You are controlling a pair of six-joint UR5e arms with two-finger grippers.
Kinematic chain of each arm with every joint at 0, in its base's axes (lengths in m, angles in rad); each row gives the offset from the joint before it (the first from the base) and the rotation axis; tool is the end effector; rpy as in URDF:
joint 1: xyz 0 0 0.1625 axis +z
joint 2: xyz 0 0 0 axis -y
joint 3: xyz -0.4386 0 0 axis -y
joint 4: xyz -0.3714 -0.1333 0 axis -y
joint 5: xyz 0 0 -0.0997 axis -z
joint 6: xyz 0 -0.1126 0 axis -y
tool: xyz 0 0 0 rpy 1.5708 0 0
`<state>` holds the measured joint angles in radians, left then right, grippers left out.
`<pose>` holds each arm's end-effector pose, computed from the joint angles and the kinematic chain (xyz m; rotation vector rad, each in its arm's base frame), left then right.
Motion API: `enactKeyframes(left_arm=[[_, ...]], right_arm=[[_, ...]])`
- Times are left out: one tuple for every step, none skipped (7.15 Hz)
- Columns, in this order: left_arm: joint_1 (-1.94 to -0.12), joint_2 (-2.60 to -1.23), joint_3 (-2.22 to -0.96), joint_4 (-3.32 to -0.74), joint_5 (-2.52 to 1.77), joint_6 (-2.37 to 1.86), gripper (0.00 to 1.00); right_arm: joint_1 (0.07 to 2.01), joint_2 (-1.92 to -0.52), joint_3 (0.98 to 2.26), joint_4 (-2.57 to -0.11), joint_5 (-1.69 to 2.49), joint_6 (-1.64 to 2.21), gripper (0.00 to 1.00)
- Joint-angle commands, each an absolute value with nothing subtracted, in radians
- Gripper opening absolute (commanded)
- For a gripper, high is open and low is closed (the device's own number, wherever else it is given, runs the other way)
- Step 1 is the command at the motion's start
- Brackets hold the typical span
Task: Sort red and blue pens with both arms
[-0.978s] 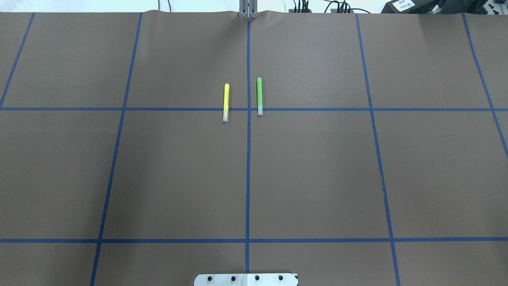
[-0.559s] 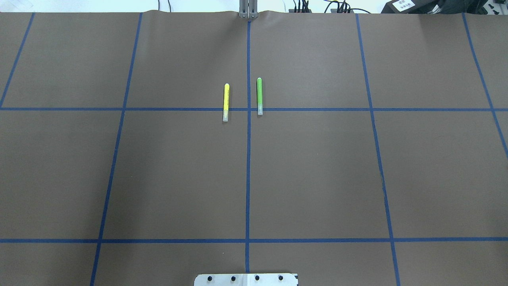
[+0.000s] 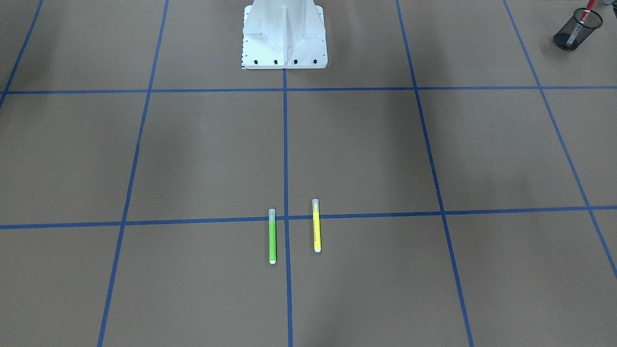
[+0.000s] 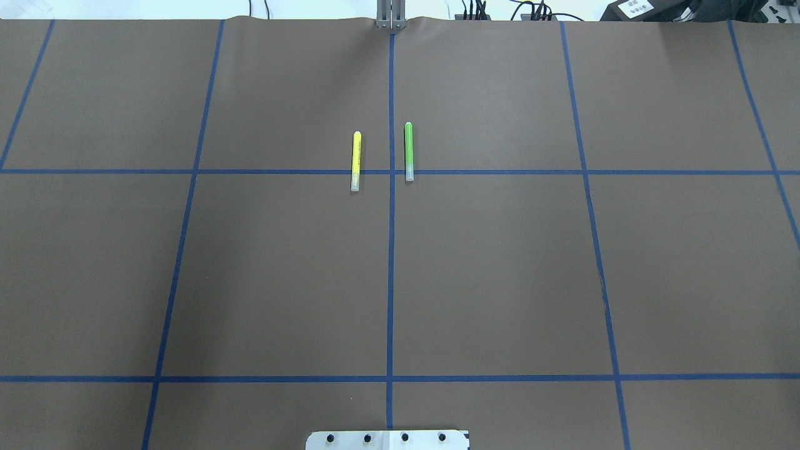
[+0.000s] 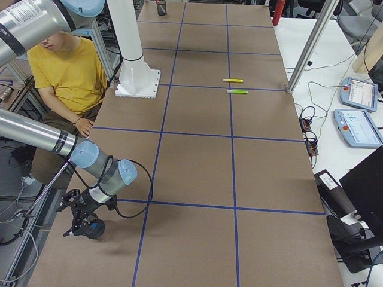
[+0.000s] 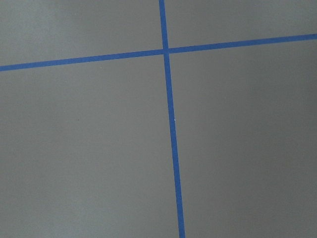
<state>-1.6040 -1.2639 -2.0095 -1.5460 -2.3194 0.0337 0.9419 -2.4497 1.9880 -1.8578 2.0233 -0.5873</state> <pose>-0.0680 -0.3415 0.6032 0.1269 0.7440 0.0405 0.0686 -0.0485 0.7498 -0.7760 -0.4333 -0.9702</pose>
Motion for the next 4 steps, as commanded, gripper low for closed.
enactKeyframes(left_arm=[[-1.605, -1.264, -2.010, -1.545, -2.325, 0.034, 1.00], [-1.605, -1.264, -2.010, -1.545, -2.326, 0.031, 1.00], [-1.605, -1.262, -2.010, -1.545, -2.326, 0.031, 1.00], [-1.603, -1.262, -2.010, -1.545, -2.326, 0.028, 1.00]], right_arm=[[0.943, -2.441, 1.988, -1.856, 2.020, -0.603, 1.00], [0.943, -2.410, 1.988, -1.856, 2.020, -0.603, 1.00], [0.945, -2.361, 1.988, -1.865, 2.013, -0.603, 1.00], [0.948, -2.306, 1.988, -1.871, 1.997, -0.603, 1.00]])
